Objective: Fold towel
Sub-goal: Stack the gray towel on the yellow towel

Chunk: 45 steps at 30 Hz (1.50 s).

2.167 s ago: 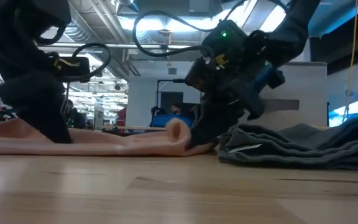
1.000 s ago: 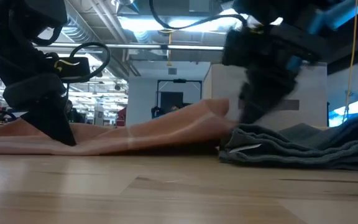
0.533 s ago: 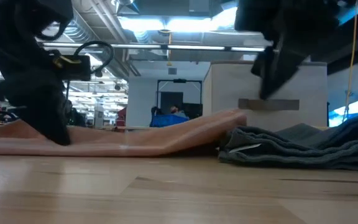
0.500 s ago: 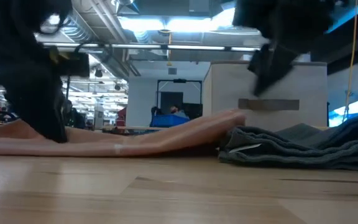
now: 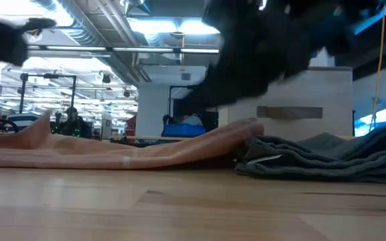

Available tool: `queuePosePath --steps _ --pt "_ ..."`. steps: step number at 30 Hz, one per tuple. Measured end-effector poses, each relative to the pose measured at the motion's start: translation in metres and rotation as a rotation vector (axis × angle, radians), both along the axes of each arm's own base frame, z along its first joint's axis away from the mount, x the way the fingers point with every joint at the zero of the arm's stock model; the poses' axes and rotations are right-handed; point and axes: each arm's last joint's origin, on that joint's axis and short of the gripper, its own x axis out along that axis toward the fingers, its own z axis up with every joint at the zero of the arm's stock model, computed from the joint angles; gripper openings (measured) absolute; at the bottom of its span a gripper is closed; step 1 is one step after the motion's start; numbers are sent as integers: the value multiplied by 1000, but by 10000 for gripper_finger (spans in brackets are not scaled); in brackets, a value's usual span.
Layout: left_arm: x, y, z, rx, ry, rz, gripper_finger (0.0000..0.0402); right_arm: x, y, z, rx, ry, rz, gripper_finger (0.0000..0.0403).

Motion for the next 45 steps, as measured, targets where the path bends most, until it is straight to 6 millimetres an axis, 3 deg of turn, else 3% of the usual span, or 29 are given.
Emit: queuePosePath --steps 3,8,13,21,24,26,29,32,34,39,45 --pt "-13 -3 -17 16 62 31 177 6 -8 -15 -16 52 -31 193" --pt "-21 -10 -24 2 58 61 177 -4 -7 -28 48 284 -36 192" --pt "-20 -22 -23 -82 4 29 177 -12 24 -28 185 333 43 192" --pt "-21 -34 -18 -180 -25 11 177 -25 74 -30 259 295 96 192" --pt "-17 -37 5 -186 -25 -24 177 -21 82 -7 263 305 112 192" --pt "-13 -36 28 -167 -57 -45 174 -17 81 23 234 298 114 192" --pt "-5 -27 67 -57 -161 -72 166 -12 70 61 113 290 100 192" --pt "1 -6 103 97 -286 -39 155 -9 52 80 -12 248 75 192" --pt "5 14 117 191 -300 7 148 -5 34 87 -55 226 47 192" --pt "6 73 125 341 -177 130 132 5 -26 73 -64 296 -6 192" --pt "2 130 106 409 11 299 128 5 -99 51 -60 396 -157 192"
